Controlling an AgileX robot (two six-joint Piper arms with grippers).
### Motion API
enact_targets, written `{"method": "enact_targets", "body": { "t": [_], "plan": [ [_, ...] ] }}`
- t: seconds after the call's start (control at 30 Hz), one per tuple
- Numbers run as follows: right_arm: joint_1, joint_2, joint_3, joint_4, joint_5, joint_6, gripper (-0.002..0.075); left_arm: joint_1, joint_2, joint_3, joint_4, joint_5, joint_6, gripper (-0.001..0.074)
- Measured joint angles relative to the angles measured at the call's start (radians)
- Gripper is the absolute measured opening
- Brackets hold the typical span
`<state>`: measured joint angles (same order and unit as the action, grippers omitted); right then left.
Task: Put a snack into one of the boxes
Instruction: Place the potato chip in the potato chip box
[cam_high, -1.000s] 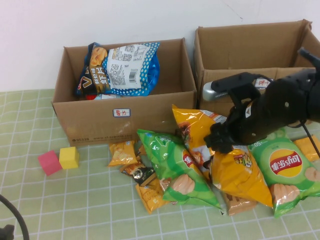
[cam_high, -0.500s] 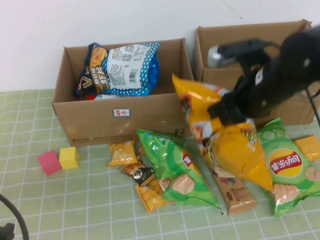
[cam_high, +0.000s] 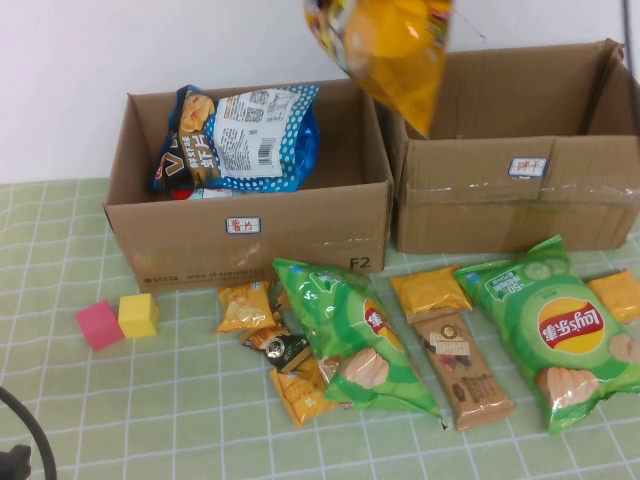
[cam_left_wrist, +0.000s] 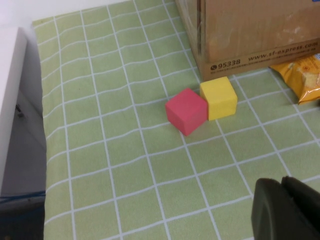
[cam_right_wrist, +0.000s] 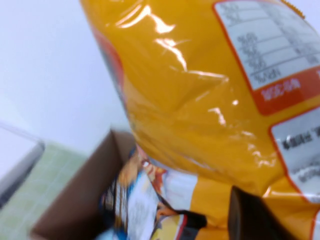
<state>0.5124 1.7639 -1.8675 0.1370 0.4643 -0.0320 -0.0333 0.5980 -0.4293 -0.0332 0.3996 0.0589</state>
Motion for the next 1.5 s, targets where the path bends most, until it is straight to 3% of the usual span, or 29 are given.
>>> {"method": "enact_targets", "body": {
  "t": [0.2, 0.37, 0.67, 0.8, 0.9, 1.07, 1.13, 1.4, 1.5],
  "plan": [
    [0.000, 0.184, -0.083, 0.016, -0.125, -0.033, 0.0219, 0.000, 0.000, 0.000, -0.015, -0.003, 0.000, -0.0002],
    [0.002, 0.357, -0.125, 0.026, -0.179, -0.243, 0.0218, 0.000, 0.000, 0.000, -0.022, -0.007, 0.000, -0.0002],
    [0.030, 0.433, -0.139, 0.060, -0.251, -0.327, 0.0220, 0.000, 0.000, 0.000, -0.022, -0.007, 0.000, -0.0002],
    [0.054, 0.450, -0.139, 0.060, -0.251, -0.472, 0.0223, 0.000, 0.000, 0.000, -0.023, -0.007, 0.000, -0.0002],
    [0.072, 0.464, -0.139, 0.060, -0.242, -0.545, 0.0299, 0.000, 0.000, 0.000, -0.027, -0.007, 0.000, -0.0002],
    [0.087, 0.480, -0.137, 0.060, -0.226, -0.562, 0.0522, 0.000, 0.000, 0.000, -0.030, -0.007, 0.000, -0.0002],
    [0.093, 0.475, -0.135, 0.066, -0.215, -0.562, 0.0555, 0.000, 0.000, 0.000, -0.035, -0.007, 0.000, -0.0002],
    [0.104, 0.359, -0.124, 0.137, -0.191, -0.562, 0.0577, 0.000, 0.000, 0.002, -0.041, -0.007, 0.000, -0.0002],
    [0.104, 0.303, -0.124, 0.155, -0.174, -0.562, 0.0536, 0.000, 0.000, 0.002, -0.045, -0.007, 0.000, -0.0002]
  ]
}}
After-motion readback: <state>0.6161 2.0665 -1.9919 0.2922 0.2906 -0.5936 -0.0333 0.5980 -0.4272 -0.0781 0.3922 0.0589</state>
